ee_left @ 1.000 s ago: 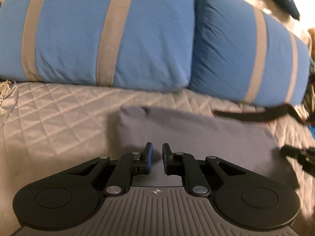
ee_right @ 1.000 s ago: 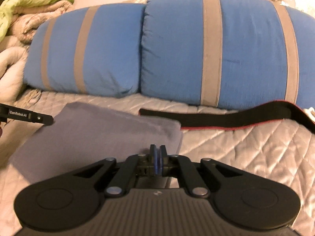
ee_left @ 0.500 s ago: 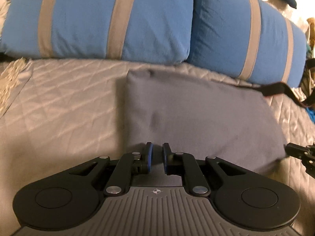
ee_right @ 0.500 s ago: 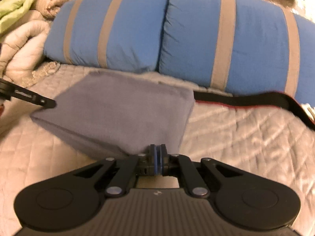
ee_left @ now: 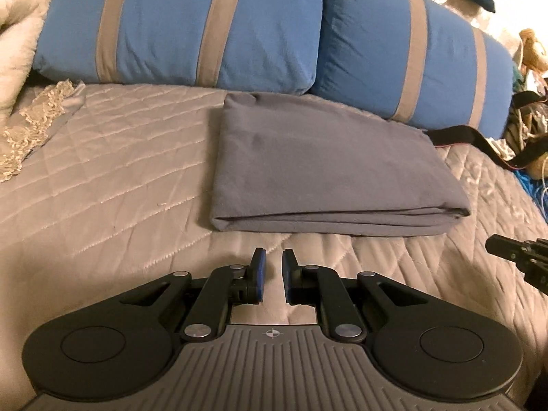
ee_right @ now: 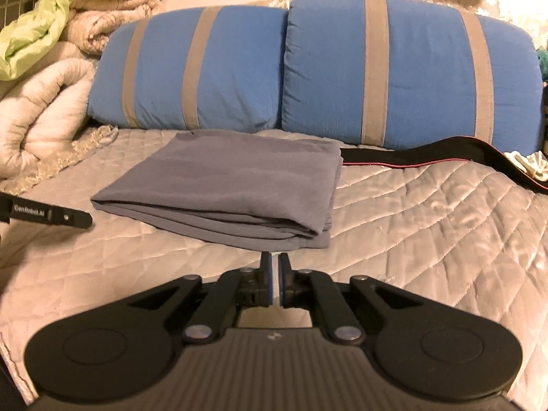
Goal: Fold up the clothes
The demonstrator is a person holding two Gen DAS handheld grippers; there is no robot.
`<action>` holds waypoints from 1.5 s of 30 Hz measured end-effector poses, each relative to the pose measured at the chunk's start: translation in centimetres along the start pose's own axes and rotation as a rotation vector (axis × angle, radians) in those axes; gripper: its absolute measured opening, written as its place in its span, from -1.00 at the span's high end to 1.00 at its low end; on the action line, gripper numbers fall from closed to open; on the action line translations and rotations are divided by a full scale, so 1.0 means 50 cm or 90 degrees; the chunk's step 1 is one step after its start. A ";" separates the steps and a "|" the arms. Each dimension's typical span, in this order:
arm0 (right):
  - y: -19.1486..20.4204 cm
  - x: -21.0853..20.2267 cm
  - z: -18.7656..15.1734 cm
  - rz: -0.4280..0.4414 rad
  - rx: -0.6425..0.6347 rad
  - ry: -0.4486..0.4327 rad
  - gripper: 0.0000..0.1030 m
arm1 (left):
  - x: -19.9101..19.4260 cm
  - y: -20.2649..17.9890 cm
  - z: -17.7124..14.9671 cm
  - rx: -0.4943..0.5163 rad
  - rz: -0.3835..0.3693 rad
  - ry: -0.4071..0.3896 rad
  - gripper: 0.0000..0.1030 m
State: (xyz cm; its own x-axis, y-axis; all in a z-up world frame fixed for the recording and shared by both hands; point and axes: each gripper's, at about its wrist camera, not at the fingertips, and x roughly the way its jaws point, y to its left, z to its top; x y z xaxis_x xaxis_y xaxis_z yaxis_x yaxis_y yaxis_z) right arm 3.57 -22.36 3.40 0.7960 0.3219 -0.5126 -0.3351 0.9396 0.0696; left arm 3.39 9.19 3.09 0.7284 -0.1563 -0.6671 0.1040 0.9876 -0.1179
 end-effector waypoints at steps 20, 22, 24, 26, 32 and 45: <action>0.043 -0.036 -0.015 -0.089 0.002 -0.057 -0.99 | -0.024 -0.074 -0.046 0.019 0.054 -0.078 -0.95; 0.052 -0.031 -0.017 -0.092 -0.003 -0.046 -0.99 | -0.014 -0.076 -0.051 0.008 0.057 -0.059 -0.95; 0.059 -0.017 -0.021 -0.104 -0.011 -0.017 -0.99 | 0.000 -0.080 -0.057 0.002 0.065 -0.034 -0.95; 0.065 0.007 -0.026 -0.122 -0.020 0.031 -0.99 | 0.018 -0.094 -0.063 0.022 0.093 -0.012 -0.96; 0.048 0.046 -0.037 -0.127 0.029 0.124 -0.99 | 0.026 -0.143 -0.078 0.060 0.183 -0.022 -0.99; 0.045 0.042 -0.034 -0.117 0.030 0.150 -0.99 | 0.043 -0.156 -0.053 0.010 0.222 0.018 -0.99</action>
State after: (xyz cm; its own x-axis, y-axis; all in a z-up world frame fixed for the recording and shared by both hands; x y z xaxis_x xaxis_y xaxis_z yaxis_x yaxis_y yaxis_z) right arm 3.62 -19.77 1.01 0.7005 0.1154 -0.7042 -0.1686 0.9857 -0.0063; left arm 2.36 1.12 0.65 0.7028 0.1901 -0.6855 -0.1367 0.9818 0.1321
